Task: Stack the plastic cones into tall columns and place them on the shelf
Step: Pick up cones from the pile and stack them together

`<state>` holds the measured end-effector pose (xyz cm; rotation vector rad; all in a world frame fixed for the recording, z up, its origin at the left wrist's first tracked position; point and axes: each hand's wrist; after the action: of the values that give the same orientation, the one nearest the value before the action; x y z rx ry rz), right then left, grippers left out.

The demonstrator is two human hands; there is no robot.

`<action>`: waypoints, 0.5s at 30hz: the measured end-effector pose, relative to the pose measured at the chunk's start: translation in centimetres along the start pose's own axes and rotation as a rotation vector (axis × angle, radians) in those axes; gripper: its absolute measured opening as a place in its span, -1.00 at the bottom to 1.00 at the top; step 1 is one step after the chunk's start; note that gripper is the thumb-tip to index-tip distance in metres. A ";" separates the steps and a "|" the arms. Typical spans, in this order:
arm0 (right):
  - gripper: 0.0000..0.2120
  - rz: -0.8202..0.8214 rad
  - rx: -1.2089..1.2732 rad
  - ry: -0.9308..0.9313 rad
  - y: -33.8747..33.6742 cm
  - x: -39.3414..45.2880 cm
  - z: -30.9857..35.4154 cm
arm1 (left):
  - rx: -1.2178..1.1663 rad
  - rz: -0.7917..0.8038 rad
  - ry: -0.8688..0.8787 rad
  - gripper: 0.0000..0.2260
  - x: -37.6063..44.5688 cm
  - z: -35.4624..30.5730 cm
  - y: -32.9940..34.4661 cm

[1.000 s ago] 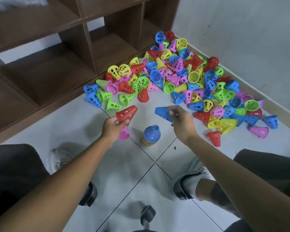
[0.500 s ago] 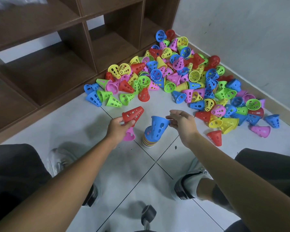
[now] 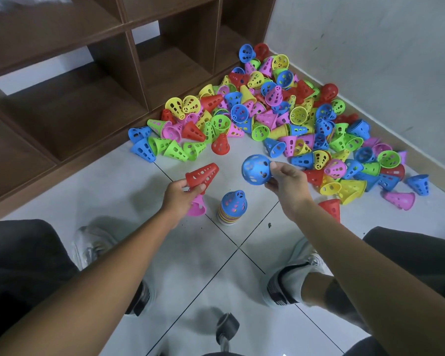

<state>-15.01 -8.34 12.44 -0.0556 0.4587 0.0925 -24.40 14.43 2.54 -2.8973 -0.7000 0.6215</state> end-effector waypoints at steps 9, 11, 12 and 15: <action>-0.85 0.096 -0.058 0.306 1.4 -0.3 -3.2 | -0.042 -0.016 0.012 -0.87 -0.3 -1.1 0.2; -0.85 0.055 -0.050 0.345 1.3 -0.1 -3.9 | -0.072 -0.007 0.030 -0.89 -0.4 -1.7 0.3; -0.86 0.028 -0.055 0.360 1.1 0.0 -4.1 | -0.080 0.000 0.037 -0.90 -0.4 -2.0 0.4; -0.90 -0.004 -0.126 0.372 0.5 0.2 -4.5 | -0.100 0.049 0.057 -0.86 -0.5 -3.1 0.7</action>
<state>-16.86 -8.14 8.27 -0.1999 0.8238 0.1076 -23.24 13.61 5.38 -3.0194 -0.6732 0.5217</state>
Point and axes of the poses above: each hand's wrist, its own x-axis towards the middle knuckle, its own y-axis out of the palm, z = x × y, and after that the axes turned 2 degrees about y, right-handed
